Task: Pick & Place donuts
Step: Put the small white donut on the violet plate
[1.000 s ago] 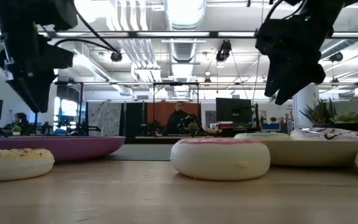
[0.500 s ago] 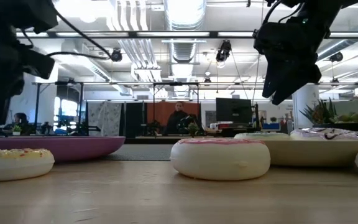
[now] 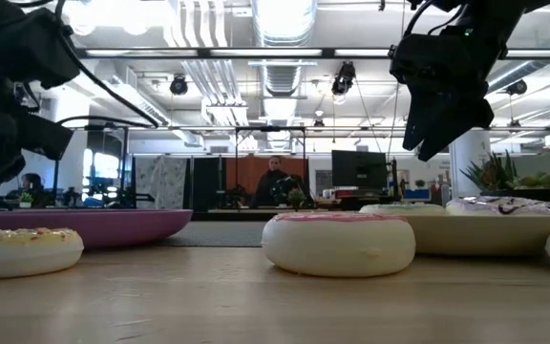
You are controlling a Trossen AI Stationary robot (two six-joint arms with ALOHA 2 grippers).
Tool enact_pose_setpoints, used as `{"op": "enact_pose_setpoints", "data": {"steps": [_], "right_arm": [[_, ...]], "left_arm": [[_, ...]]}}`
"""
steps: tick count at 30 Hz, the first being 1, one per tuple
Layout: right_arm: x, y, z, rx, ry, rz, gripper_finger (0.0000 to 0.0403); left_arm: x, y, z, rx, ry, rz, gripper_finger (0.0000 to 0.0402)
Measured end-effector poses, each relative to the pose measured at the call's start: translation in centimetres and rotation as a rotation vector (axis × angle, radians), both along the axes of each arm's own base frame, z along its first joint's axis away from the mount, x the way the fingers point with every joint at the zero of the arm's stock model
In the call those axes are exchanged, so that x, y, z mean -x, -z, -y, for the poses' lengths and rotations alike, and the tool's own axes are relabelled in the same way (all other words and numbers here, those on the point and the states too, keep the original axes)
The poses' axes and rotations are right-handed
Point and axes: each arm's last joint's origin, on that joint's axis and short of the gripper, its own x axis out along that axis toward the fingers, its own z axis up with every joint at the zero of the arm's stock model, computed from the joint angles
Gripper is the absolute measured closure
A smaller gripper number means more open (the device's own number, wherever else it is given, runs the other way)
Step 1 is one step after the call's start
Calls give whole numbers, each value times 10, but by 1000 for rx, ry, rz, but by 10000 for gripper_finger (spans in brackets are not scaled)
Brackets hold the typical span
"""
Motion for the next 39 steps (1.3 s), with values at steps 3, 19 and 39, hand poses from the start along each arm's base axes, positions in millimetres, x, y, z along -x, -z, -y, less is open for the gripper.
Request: {"op": "enact_pose_setpoints", "data": {"steps": [3, 19, 39], "right_arm": [[0, 0, 0, 0, 0, 0, 179], [0, 0, 0, 11, -2, -2, 179], [0, 1, -3, -81, -36, -13, 175]], "left_arm": [[1, 2, 0, -2, 16, 3, 263], [1, -33, 0, -18, 56, 0, 400], [-69, -26, 22, -60, 158, 44, 366]]}}
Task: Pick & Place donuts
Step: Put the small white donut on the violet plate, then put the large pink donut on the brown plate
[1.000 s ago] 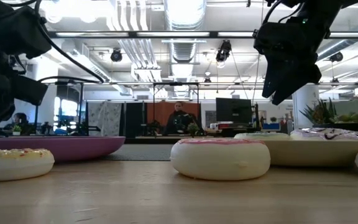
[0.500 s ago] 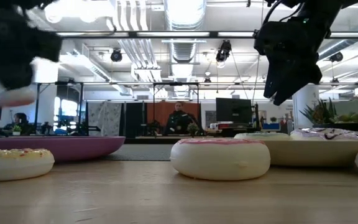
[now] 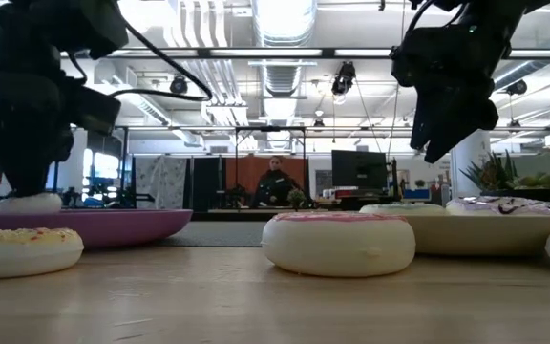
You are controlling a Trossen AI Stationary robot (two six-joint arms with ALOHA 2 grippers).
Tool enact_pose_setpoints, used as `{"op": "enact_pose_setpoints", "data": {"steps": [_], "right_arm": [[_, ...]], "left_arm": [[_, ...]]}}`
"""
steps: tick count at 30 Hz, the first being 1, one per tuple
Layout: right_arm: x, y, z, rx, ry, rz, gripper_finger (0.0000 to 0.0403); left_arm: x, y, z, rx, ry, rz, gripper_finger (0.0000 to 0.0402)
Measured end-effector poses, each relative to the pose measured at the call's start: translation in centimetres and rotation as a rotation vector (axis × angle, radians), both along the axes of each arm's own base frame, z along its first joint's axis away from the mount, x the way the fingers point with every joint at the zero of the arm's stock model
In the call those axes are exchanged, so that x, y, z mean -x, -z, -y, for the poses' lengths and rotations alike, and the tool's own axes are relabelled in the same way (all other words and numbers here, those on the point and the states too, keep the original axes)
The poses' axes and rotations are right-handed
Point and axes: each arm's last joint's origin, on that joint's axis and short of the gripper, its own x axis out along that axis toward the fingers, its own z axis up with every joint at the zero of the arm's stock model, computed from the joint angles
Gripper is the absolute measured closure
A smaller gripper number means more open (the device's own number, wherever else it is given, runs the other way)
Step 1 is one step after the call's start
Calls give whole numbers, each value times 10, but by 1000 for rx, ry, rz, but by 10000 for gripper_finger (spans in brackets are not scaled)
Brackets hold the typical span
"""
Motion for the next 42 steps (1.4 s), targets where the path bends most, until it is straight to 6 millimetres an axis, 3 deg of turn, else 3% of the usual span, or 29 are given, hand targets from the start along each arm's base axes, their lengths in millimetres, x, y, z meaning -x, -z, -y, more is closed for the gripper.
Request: {"op": "enact_pose_setpoints", "data": {"steps": [6, 10, 15, 20, 23, 27, 31, 37, 42], "right_arm": [[-1, -1, -2, 17, -72, 4, 151], [-4, -2, -4, 38, -177, 34, 134], [-6, -3, -4, 94, -293, 45, 122], [-10, -6, -6, 117, -350, 83, 125], [-16, -10, -11, 134, -427, 161, 129], [-34, -10, -24, 120, -634, 315, 133], [-58, 9, -37, 81, -718, 366, 137], [-112, 18, -57, 64, -735, 255, 140], [-129, 22, -76, 157, -826, 45, 143]], "left_arm": [[-1, -16, 2, 3, 17, 17, 270], [2, -32, 2, -3, 16, -5, 231], [-1, -37, 2, -29, 17, 70, 223], [3, -27, 4, 48, -35, -28, 223], [0, -41, 11, 44, -93, 16, 223], [-10, -72, 25, -67, 0, 194, 223], [-15, -86, 29, -182, 102, 279, 223], [-14, -78, 28, -223, 149, 266, 223], [-28, -65, 33, -238, 195, 418, 223]]}}
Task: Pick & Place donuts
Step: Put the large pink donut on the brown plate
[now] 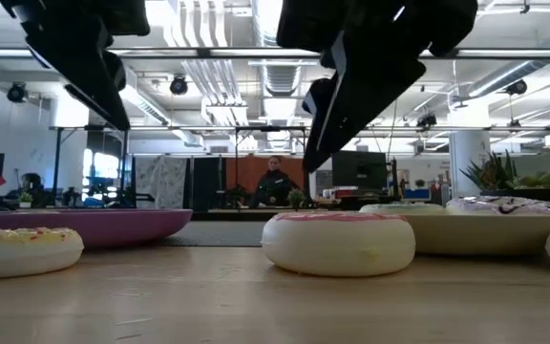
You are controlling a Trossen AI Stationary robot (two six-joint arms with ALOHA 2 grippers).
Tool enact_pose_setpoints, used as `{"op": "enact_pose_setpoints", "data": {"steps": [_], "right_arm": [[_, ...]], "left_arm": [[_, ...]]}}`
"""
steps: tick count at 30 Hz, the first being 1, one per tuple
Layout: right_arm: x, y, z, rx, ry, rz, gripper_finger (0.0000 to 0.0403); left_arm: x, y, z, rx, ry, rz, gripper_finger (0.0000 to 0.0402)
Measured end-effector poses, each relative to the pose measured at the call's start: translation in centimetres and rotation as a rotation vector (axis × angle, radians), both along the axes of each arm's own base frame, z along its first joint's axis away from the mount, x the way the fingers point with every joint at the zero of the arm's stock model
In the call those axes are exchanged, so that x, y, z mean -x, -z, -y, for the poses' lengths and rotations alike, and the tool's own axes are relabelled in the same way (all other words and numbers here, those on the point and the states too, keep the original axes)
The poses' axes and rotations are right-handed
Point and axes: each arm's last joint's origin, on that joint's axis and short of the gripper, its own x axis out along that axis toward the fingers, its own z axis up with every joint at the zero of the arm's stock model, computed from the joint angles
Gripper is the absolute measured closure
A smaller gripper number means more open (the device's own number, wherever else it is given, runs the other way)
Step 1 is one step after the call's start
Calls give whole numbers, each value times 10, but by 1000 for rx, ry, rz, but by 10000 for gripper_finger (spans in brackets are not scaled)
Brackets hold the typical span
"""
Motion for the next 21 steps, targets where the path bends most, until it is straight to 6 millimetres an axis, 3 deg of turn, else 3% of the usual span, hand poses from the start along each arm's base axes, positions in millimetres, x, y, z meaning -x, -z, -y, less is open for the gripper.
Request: {"op": "enact_pose_setpoints", "data": {"steps": [5, 12, 18, 21], "right_arm": [[-9, 3, -21, 7, -51, -21, 152], [-27, 38, -37, -21, -91, -136, 165], [-38, 38, -41, -10, -93, -178, 184], [-40, 35, -40, -11, -101, -179, 212]], "left_arm": [[0, 10, 0, -26, 5, -17, 223], [1, 14, -1, -40, -8, -20, 223], [2, 14, 0, -28, -17, -19, 223], [3, 14, 2, -23, -17, -20, 223]]}}
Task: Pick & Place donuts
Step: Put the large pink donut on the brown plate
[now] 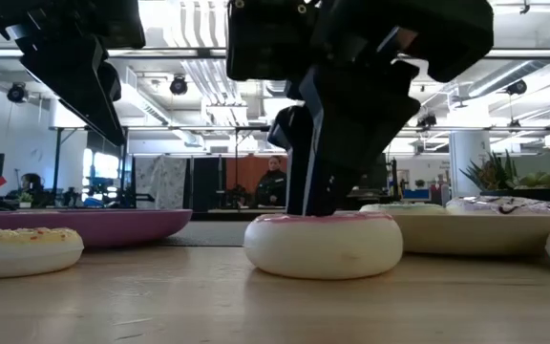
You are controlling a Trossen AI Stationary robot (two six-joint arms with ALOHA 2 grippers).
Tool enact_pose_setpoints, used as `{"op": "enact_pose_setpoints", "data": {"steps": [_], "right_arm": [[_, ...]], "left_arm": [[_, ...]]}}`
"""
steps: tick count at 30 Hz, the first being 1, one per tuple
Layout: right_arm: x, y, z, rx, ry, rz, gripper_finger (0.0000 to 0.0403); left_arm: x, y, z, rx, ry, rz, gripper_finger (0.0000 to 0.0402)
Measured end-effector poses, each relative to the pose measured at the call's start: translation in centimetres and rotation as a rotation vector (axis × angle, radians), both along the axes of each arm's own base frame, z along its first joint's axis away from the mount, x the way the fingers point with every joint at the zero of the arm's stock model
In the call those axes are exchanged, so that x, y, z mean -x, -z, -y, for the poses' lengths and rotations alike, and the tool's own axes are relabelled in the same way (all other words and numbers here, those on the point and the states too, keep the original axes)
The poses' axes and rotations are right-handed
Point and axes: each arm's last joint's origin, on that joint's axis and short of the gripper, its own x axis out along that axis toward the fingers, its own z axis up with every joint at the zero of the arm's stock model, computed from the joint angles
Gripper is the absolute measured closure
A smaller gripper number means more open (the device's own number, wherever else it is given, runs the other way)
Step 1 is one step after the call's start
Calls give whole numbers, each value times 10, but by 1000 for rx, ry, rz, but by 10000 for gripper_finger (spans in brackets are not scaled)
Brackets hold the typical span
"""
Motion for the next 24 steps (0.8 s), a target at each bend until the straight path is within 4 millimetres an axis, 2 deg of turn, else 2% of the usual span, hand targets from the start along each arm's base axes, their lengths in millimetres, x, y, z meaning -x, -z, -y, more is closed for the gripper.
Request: {"op": "enact_pose_setpoints", "data": {"steps": [3, 8, 9, 12, 18, 20, 22, 24], "right_arm": [[0, -1, 4, -11, 28, -14, 264], [-1, -2, 10, -20, 73, -32, 374], [-1, -3, 11, -21, 81, -33, 382], [2, -13, 12, -8, 112, -14, 389], [32, -74, 26, 114, 220, 26, 393], [45, -86, 29, 121, 246, 24, 393], [55, -84, 28, 95, 242, -11, 390], [63, -70, 27, 83, 246, -61, 382]], "left_arm": [[1, 1, 2, 3, 4, -4, 223], [5, 3, 5, 6, -2, -24, 223], [6, 3, 5, 4, -6, -30, 223], [7, 3, 7, 9, -13, -36, 223], [8, 3, 6, -3, -26, -30, 223], [8, 3, 6, -20, -37, -21, 223], [7, 3, 6, -27, -42, -15, 223], [7, 3, 6, -27, -42, -14, 223]]}}
